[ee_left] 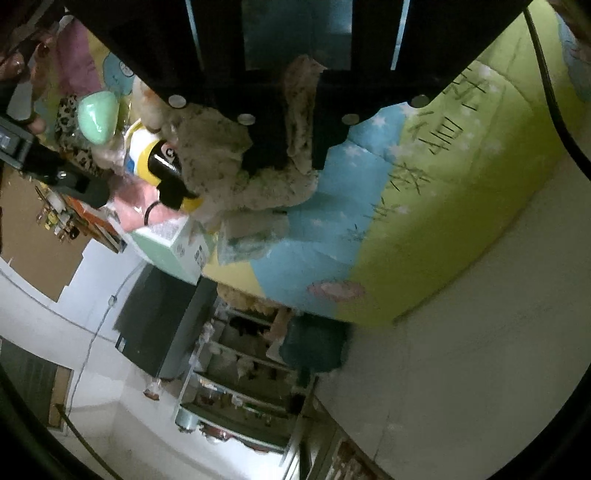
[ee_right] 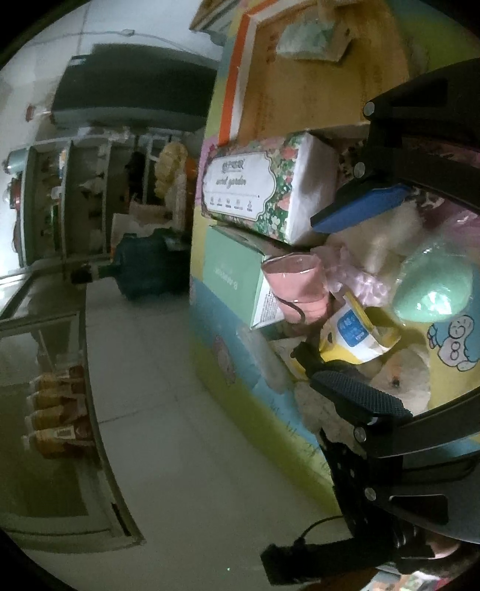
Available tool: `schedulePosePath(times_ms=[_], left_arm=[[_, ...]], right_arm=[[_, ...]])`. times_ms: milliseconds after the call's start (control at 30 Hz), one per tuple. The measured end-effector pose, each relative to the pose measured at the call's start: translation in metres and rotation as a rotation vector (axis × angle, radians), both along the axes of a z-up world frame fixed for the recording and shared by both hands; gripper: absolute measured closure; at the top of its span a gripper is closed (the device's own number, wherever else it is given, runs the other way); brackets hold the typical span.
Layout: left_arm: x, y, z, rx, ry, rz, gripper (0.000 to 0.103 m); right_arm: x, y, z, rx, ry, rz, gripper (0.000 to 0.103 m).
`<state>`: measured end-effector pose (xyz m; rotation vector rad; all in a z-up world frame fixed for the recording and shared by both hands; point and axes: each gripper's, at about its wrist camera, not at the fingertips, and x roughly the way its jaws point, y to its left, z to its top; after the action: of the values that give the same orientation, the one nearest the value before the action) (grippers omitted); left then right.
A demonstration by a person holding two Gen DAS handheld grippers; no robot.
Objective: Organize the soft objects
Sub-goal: 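Grasp the beige fluffy cloth with the left tool while the right tool grasps the pink item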
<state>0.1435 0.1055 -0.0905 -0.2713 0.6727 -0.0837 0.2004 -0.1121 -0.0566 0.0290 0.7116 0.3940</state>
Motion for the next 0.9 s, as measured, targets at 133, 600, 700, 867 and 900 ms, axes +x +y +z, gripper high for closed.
schedulePosePath(times_ms=[133,600,700,867,900], left_arm=[[-0.007,0.002,0.016,0.019,-0.059,0.012,0.090],[-0.010,0.001,0.032,0.047,-0.121,0.020,0.090],[-0.011,0.000,0.033,0.047,-0.122,0.021,0.090],[-0.011,-0.002,0.035,0.047,-0.133,0.023,0.090],[-0.011,-0.002,0.035,0.047,-0.135,0.022,0.090]], right_arm=[[0.011,-0.005,-0.005,0.028,0.035,0.001,0.028],[0.040,-0.003,-0.016,0.037,0.073,0.033,0.074],[0.040,-0.002,-0.016,0.028,0.061,0.035,0.082],[0.032,0.000,-0.010,0.037,0.028,0.054,0.092],[0.028,0.000,-0.008,0.040,0.017,0.055,0.093]])
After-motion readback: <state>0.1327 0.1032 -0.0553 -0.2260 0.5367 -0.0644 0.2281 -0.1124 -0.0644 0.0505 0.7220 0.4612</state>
